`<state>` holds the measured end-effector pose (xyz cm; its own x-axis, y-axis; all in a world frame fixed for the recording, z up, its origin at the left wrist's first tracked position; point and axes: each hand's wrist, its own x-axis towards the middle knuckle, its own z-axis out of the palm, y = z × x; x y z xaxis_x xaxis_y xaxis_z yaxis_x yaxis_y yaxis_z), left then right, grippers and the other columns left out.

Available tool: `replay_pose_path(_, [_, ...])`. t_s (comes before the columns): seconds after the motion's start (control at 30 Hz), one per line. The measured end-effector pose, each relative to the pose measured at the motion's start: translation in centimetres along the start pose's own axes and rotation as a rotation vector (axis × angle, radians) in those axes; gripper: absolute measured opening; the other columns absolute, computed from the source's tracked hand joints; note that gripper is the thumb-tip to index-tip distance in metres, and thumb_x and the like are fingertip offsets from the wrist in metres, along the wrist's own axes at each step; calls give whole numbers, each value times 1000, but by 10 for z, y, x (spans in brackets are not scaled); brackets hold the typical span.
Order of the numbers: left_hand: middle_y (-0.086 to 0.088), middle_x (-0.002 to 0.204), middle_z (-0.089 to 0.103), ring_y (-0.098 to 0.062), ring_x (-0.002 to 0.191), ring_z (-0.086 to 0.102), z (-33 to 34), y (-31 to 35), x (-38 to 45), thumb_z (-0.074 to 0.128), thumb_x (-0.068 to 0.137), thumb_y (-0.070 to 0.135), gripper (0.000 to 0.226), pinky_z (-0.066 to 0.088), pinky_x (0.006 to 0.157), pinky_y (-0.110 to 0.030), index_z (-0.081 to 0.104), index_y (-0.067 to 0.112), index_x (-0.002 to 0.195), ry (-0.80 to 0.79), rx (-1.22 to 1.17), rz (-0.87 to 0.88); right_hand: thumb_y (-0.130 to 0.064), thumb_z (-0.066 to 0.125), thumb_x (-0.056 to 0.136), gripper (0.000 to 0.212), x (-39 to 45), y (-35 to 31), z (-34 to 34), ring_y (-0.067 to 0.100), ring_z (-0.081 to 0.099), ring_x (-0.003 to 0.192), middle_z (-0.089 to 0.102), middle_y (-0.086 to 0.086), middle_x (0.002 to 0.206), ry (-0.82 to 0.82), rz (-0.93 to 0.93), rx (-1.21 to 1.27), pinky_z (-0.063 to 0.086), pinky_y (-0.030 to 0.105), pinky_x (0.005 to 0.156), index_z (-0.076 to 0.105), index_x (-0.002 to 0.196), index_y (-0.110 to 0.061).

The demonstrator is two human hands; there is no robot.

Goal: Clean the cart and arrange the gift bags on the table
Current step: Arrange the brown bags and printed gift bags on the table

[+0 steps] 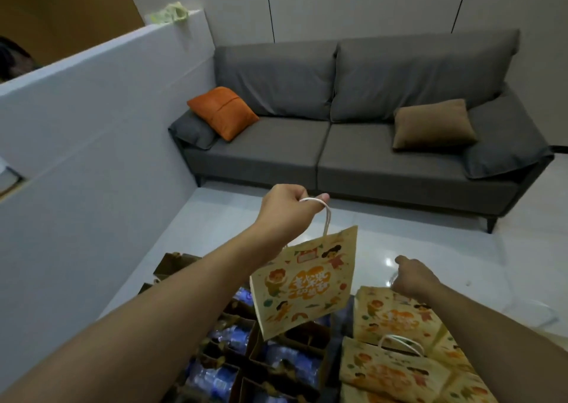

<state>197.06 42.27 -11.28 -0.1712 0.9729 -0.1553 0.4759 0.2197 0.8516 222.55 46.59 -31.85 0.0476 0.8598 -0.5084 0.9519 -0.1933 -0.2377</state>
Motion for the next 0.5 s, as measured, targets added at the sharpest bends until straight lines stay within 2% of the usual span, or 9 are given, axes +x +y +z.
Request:
replay_pose_path(0.1, [6, 51, 40, -13, 52, 39, -4, -2, 7, 70, 93, 41, 46, 39, 56, -30, 44, 19, 62, -2, 2, -7, -20, 70, 87, 19, 10, 6, 6, 20, 63, 82, 66, 6, 96, 13, 47, 0, 50, 26, 60, 64, 101, -10])
replay_pose_path(0.13, [5, 52, 40, -13, 52, 40, -5, -2, 9, 70, 93, 41, 46, 39, 56, -30, 44, 19, 62, 3, 1, -7, -22, 73, 86, 16, 11, 5, 5, 20, 64, 75, 65, 5, 85, 35, 64, 4, 46, 25, 54, 65, 90, -9])
replay_pose_path(0.2, [3, 52, 40, -13, 52, 39, -8, 1, 12, 70, 93, 40, 47, 39, 57, -30, 45, 18, 61, 11, -2, 4, -26, 76, 87, 26, 9, -2, -5, 20, 62, 60, 61, 5, 71, 62, 85, 43, 42, 24, 47, 60, 76, -9])
replay_pose_path(0.27, [3, 53, 41, -13, 52, 40, -10, 7, 15, 72, 92, 38, 47, 41, 58, -32, 45, 18, 60, 23, -10, 18, -29, 74, 90, 30, 4, -12, -20, 21, 63, 53, 62, 6, 68, 63, 83, 66, 48, 26, 46, 59, 74, -8])
replay_pose_path(0.33, [5, 51, 41, -13, 52, 40, -12, 15, 16, 73, 92, 36, 47, 41, 57, -31, 45, 18, 59, 33, -19, 35, -30, 72, 92, 31, -3, -20, -36, 22, 67, 51, 65, 8, 66, 77, 75, 71, 57, 31, 53, 62, 74, -6])
replay_pose_path(0.4, [6, 49, 40, -12, 51, 40, -16, 24, 16, 73, 91, 35, 47, 37, 54, -28, 44, 18, 59, 55, -21, 49, -29, 72, 93, 35, -14, -24, -54, 23, 68, 49, 65, 8, 62, 118, 64, 92, 60, 34, 57, 61, 70, -5])
replay_pose_path(0.5, [6, 50, 41, -12, 51, 39, -24, 36, 13, 74, 91, 35, 47, 35, 53, -27, 43, 18, 61, 84, -45, 69, -28, 70, 94, 31, -38, -32, -88, 24, 68, 54, 68, 9, 73, 198, 50, 156, 60, 35, 55, 64, 75, -4])
